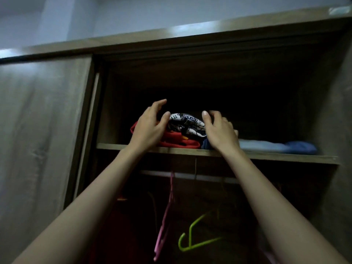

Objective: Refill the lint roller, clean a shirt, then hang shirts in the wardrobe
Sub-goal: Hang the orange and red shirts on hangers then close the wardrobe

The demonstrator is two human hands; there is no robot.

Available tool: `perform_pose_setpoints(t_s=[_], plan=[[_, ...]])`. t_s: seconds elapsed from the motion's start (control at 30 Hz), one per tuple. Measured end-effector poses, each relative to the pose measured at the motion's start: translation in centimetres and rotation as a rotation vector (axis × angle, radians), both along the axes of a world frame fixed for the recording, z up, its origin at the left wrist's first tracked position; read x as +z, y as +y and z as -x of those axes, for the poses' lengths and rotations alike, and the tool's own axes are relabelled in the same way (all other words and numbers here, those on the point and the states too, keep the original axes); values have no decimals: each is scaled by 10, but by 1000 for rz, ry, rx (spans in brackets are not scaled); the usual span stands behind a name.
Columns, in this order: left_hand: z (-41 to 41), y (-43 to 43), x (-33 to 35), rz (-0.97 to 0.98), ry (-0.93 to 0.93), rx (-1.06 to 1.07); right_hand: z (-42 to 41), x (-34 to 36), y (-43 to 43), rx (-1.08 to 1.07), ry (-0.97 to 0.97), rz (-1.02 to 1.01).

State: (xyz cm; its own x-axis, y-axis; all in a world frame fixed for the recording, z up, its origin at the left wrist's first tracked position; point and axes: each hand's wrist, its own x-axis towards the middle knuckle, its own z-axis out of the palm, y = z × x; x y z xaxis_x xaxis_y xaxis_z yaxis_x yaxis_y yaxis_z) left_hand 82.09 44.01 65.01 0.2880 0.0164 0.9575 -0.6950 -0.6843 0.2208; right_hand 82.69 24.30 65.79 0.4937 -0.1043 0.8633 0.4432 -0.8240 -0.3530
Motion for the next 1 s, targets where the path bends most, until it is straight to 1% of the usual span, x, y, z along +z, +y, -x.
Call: perform_pose_setpoints(t_s=[0.1, 0.17, 0.3, 0.4, 0.47, 0.53, 0.57, 0.67, 0.73, 0.77, 0.83, 0.9, 1.0], plan=[[-18, -5, 21, -5, 138, -3, -14, 8, 3, -73, 172, 52], [-28, -7, 26, 0, 209, 16, -20, 9, 4, -109, 237, 66], [-38, -10, 23, -10, 249, 79, -23, 16, 10, -162, 262, 62], [-39, -11, 18, -59, 255, 120, -28, 15, 18, -75, 252, 67], [-43, -9, 14, -93, 258, 89, -31, 12, 22, -50, 244, 88], [-47, -4, 10, -114, 235, 11, -33, 10, 21, -54, 227, 107], [-47, -2, 9, -119, 218, -36, -34, 10, 20, -11, 204, 106], [-43, 2, 7, -124, 203, -178, -35, 10, 17, 265, 133, 31], [-44, 5, 6, -144, 187, -259, -31, 11, 16, 344, 89, 2], [-42, 7, 6, -147, 173, -338, -28, 10, 16, 373, 60, -10], [-36, 10, 3, -77, 136, -552, -19, 6, 19, 442, -12, -52], [-20, 11, -1, 15, 82, -716, -5, -1, 24, 521, -97, -95], [1, 14, -13, 72, 7, -834, 25, -20, 31, 588, -222, -117]])
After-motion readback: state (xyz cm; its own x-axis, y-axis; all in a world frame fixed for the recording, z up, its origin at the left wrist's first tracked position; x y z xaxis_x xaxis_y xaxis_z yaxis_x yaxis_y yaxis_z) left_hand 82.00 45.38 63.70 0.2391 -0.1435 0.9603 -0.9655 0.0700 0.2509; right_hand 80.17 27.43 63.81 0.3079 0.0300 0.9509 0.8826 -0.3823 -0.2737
